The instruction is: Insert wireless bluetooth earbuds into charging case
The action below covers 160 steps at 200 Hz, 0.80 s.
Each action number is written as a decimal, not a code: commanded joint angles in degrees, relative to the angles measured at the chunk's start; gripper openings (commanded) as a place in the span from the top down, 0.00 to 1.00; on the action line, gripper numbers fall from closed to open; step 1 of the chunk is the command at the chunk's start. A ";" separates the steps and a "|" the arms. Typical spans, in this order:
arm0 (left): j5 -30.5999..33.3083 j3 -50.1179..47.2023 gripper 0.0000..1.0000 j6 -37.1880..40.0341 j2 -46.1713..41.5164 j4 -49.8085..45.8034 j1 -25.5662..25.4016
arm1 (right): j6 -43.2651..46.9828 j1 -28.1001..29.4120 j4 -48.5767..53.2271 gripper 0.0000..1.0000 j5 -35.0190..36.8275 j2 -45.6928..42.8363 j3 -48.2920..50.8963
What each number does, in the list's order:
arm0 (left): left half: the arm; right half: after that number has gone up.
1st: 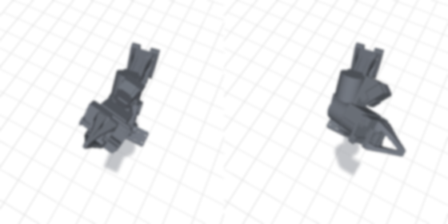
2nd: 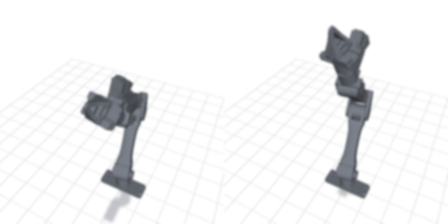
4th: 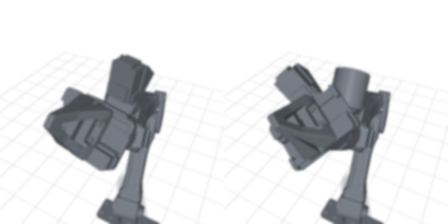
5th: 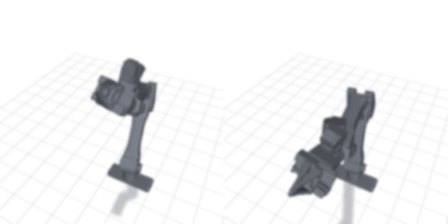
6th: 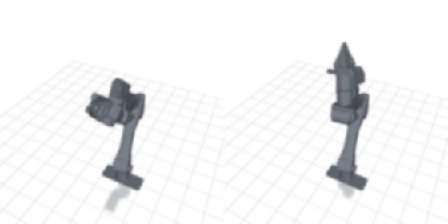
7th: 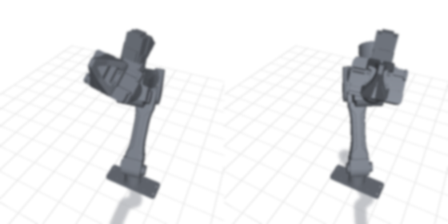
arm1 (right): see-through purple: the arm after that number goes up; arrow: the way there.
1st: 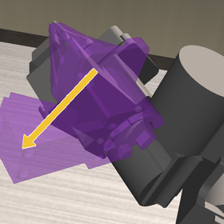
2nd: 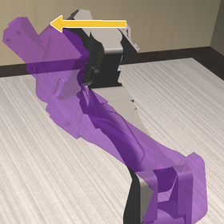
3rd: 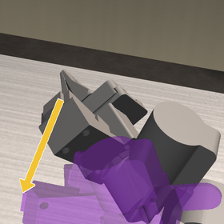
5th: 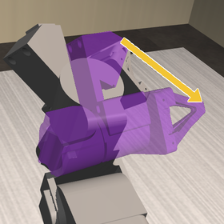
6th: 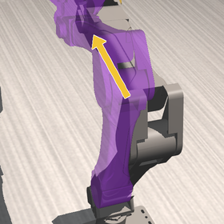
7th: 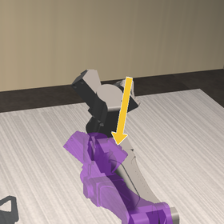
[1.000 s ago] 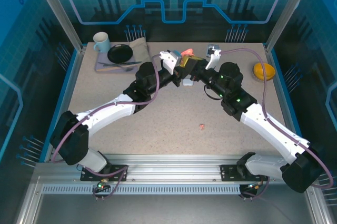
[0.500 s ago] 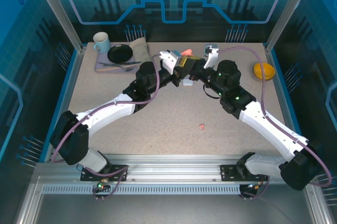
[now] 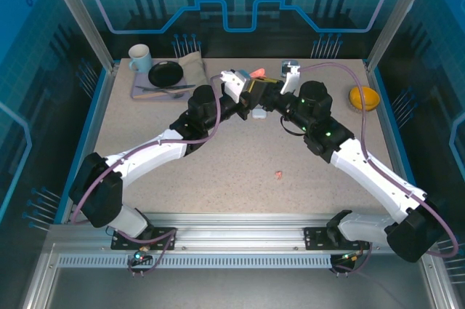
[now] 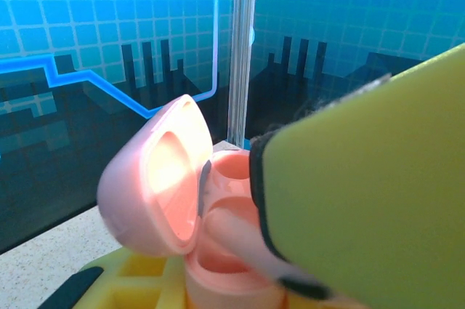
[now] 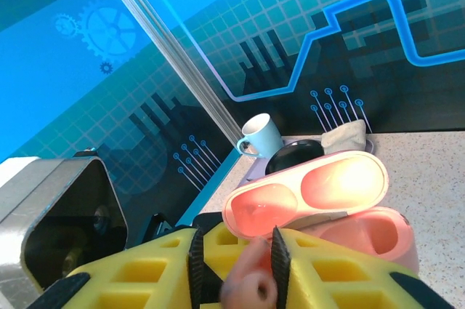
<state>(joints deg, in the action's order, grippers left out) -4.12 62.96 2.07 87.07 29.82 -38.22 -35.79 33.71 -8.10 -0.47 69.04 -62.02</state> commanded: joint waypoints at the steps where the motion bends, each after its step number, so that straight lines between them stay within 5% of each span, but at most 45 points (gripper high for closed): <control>1: -1.31 1.17 1.00 0.84 -0.69 4.09 -0.47 | -0.20 -0.18 2.71 0.67 0.63 0.74 -1.70; 160: -0.74 -3.72 1.00 -3.60 -1.11 9.53 -0.02 | -2.96 -1.98 2.80 0.52 0.29 2.41 -4.61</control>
<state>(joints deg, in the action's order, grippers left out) -3.86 60.93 0.25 87.07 34.00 -38.20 -37.95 32.93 -6.39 -0.49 70.76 -65.36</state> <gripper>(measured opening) 0.231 0.476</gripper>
